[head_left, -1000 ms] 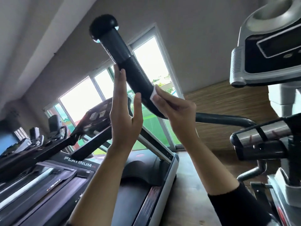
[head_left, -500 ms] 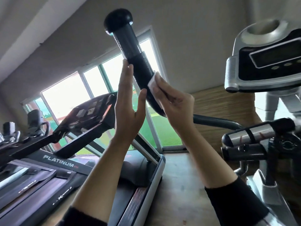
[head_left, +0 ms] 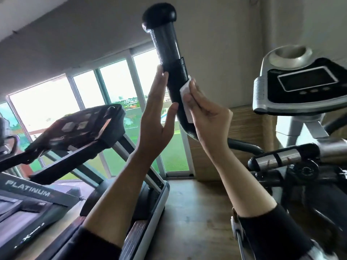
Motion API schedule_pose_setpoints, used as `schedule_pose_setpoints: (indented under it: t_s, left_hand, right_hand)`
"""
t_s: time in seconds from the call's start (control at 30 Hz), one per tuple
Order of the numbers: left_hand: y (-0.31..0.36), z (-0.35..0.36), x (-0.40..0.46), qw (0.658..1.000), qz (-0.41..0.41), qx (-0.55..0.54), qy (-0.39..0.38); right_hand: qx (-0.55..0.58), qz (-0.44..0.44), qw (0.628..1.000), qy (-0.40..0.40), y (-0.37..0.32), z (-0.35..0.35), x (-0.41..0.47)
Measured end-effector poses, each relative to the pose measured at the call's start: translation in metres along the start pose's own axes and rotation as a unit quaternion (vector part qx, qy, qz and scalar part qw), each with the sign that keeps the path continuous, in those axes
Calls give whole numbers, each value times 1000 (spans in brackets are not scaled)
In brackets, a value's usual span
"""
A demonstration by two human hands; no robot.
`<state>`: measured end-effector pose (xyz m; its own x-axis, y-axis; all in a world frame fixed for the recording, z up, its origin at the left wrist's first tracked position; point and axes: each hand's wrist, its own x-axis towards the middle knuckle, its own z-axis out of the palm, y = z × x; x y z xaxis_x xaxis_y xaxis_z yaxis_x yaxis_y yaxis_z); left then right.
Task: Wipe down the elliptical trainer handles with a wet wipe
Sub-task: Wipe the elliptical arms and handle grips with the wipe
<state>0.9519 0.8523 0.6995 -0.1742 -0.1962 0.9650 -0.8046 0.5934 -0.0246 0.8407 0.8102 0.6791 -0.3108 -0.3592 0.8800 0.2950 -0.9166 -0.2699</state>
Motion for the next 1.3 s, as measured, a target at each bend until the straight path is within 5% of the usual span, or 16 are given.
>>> schedule_pose_setpoints:
  t_s: [1.0, 1.3]
  left_hand:
    - [-57, 14, -2, 963, 119, -237, -43]
    - [-64, 29, -13, 956, 132, -261, -22]
  right_hand:
    - [-267, -136, 945, 132, -5, 38, -24]
    - [-317, -159, 928, 112, 21, 22, -53]
